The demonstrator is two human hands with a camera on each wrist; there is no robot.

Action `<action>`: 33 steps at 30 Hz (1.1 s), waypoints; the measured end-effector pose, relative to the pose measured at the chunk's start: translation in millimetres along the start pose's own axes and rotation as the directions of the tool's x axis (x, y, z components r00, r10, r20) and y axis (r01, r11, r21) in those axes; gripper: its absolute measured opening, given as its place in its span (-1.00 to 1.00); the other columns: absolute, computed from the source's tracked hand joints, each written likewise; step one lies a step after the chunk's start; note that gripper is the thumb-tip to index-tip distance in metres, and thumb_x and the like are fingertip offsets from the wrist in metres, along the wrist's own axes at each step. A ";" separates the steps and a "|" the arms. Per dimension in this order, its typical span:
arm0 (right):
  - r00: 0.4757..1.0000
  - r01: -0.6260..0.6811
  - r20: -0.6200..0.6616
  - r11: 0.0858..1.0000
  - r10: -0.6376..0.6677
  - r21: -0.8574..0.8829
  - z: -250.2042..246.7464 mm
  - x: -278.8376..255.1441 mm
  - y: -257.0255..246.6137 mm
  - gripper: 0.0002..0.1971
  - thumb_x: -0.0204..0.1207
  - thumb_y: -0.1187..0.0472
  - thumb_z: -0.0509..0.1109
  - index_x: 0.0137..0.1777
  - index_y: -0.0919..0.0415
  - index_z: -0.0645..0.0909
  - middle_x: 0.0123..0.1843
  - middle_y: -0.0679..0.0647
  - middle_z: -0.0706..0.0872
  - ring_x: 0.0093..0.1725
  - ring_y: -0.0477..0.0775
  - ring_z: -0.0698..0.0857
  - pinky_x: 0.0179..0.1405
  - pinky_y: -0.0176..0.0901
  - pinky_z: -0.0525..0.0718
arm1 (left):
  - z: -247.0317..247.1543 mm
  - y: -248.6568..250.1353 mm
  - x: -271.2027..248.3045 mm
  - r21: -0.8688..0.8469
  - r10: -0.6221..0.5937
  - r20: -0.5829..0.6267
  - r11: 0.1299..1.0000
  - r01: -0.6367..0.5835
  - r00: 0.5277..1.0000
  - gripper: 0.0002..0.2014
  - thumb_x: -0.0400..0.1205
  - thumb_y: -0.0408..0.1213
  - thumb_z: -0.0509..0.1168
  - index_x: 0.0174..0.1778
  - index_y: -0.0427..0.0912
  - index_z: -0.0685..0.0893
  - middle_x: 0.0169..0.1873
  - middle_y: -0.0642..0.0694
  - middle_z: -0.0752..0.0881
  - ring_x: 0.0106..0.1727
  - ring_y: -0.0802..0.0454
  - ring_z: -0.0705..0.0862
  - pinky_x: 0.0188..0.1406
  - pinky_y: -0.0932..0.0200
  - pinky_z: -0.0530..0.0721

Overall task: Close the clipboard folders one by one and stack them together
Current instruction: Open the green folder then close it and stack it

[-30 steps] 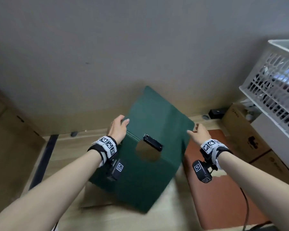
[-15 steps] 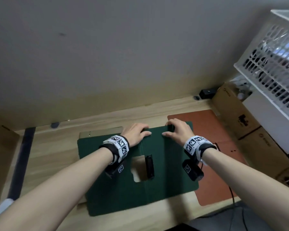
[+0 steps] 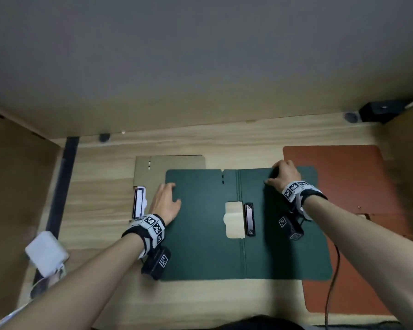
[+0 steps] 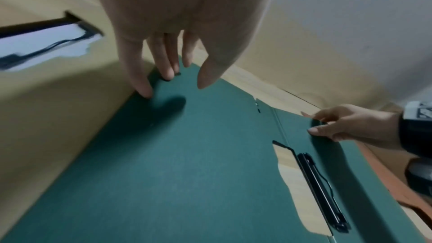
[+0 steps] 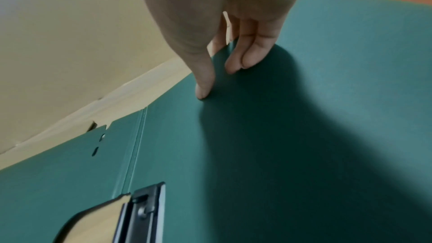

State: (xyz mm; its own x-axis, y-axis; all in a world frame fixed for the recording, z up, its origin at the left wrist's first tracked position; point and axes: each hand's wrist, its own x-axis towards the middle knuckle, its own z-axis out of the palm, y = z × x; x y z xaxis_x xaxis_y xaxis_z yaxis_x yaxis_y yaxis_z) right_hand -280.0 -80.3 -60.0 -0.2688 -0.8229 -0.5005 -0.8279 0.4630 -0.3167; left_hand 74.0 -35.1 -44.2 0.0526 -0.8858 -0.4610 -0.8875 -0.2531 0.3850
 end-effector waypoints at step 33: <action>0.978 0.172 0.166 0.944 -0.129 -0.281 125.2 -169.9 37.7 0.06 0.46 -0.05 0.51 0.71 0.23 -0.16 0.76 0.17 -0.27 0.74 0.23 -0.19 0.69 0.09 0.14 | 23.0 -42.6 -67.8 -0.622 -0.374 0.036 0.717 0.314 0.927 -0.72 0.32 -0.10 0.33 -0.20 -0.22 0.69 -0.07 -0.28 0.79 0.01 -0.29 0.74 0.16 -0.15 0.71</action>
State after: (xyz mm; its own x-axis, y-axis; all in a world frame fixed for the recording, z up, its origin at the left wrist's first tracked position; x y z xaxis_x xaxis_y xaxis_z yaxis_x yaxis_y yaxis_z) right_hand -203.9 118.2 -87.8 -0.0742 -0.8097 -0.5822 -0.9663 0.2026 -0.1586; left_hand 97.7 44.7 -47.7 0.3645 -0.7122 -0.6000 -0.3355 -0.7015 0.6288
